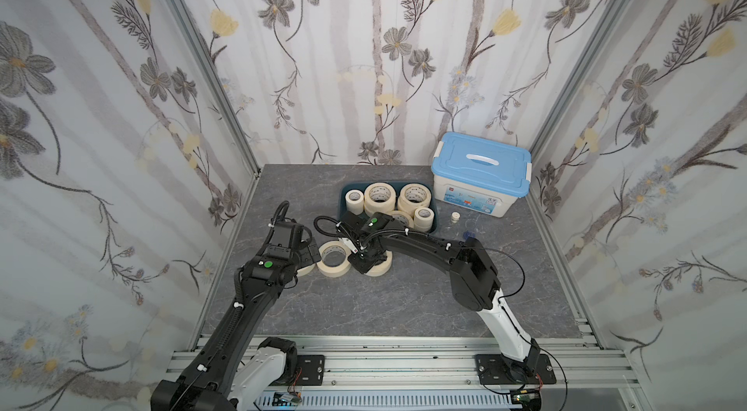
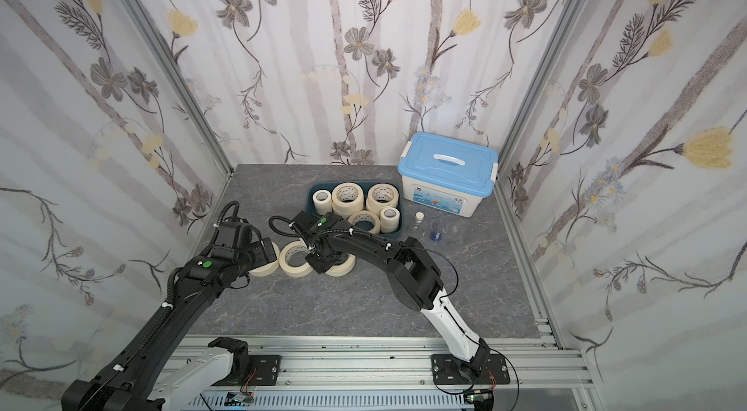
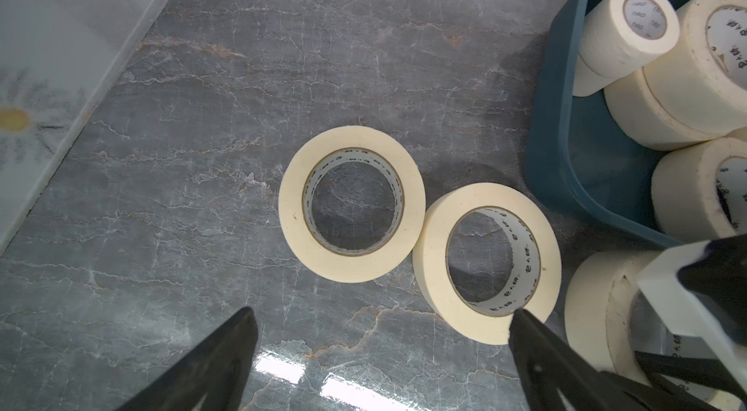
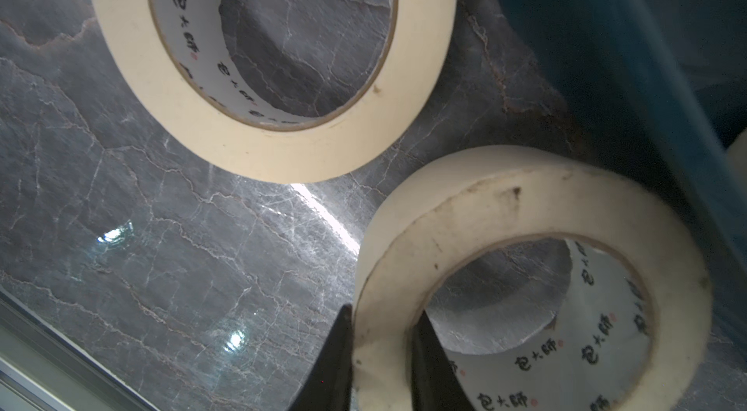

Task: Take out the art tape in the storage box
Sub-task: Place the art tape at the center of the board.

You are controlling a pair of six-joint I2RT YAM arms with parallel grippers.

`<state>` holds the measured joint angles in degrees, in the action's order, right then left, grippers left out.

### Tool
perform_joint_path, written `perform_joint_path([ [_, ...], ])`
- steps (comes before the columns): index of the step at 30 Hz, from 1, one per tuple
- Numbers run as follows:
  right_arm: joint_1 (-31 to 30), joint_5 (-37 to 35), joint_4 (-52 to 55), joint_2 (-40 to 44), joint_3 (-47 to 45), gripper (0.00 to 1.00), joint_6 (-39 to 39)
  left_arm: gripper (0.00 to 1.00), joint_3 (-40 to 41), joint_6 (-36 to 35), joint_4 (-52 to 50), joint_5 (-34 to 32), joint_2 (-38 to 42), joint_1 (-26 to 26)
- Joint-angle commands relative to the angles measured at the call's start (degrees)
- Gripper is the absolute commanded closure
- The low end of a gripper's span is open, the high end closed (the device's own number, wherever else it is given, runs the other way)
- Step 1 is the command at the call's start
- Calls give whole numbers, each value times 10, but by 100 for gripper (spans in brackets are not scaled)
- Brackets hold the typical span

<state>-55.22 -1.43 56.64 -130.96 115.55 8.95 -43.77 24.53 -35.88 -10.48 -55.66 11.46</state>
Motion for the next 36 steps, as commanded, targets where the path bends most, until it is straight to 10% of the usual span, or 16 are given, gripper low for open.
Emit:
perform_joint_path([
  [1,3,-6,-1,-5,5,78,-3,0,7,29,-8,-6,7,-11],
  [36,10,39,-1,22,31,58,-4,0,25,39,5,12,24,-21],
])
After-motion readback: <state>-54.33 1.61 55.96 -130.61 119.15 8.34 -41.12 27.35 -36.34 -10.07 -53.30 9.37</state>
